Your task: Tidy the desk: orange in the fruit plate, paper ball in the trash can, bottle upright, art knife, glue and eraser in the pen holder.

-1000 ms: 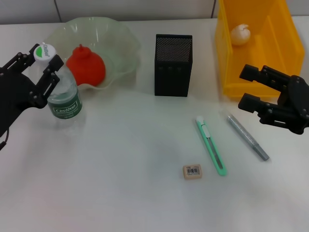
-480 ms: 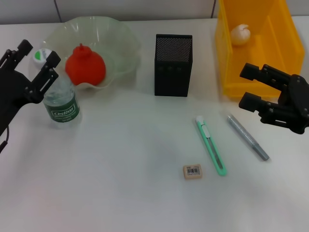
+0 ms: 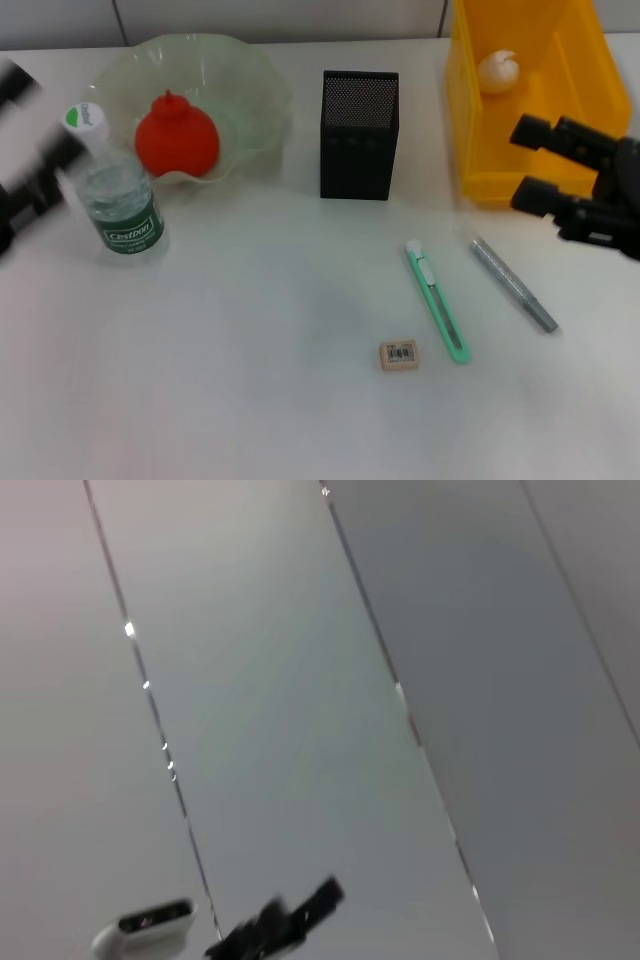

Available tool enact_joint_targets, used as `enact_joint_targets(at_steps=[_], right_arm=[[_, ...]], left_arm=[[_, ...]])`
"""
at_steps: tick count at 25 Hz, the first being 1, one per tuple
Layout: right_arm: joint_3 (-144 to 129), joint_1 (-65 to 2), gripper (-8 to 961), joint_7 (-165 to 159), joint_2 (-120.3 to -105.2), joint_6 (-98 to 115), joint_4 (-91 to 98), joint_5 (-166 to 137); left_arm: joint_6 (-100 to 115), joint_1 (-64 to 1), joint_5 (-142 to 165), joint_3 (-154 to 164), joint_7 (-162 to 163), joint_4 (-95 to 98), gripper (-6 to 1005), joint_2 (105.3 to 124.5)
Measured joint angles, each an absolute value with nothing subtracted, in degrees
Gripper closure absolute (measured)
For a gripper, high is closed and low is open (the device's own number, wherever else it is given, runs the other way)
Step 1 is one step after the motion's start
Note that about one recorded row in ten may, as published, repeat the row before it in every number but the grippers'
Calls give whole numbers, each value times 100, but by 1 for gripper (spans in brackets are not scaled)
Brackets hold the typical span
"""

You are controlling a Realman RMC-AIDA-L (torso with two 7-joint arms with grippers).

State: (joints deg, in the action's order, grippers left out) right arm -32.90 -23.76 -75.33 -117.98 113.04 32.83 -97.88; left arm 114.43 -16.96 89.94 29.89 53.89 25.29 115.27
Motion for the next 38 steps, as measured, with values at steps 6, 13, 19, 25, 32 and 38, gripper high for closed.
enact_joint_targets(at_steps=[6, 13, 19, 25, 32, 38], right_arm=[[-3489, -2574, 101, -9942, -11546, 11367, 5412, -10162], [-4857, -3361, 100, -13613, -11507, 11529, 8673, -12752], [-5889, -4273, 102, -14782, -11730, 11629, 8791, -14440], [-7293, -4777, 104, -15309, -11946, 10408, 7676, -15134], [-8362, -4820, 107, -15652, -11963, 9211, 6747, -15050], [-8819, -4825, 109, -15719, -11975, 8313, 6053, -14788]], left_arm=[[11292, -1855, 9950, 4005, 5865, 2822, 199, 11152], [10898, -2049, 10784, 4006, 6188, 2951, 199, 11219], [10582, -2114, 10852, 4035, 6337, 2955, 200, 11260], [10379, -2177, 10870, 4059, 6376, 2912, 200, 11291], [10264, -2131, 10877, 4023, 6387, 2895, 201, 11319], [10165, -2120, 10880, 4033, 6390, 2895, 201, 11353]])
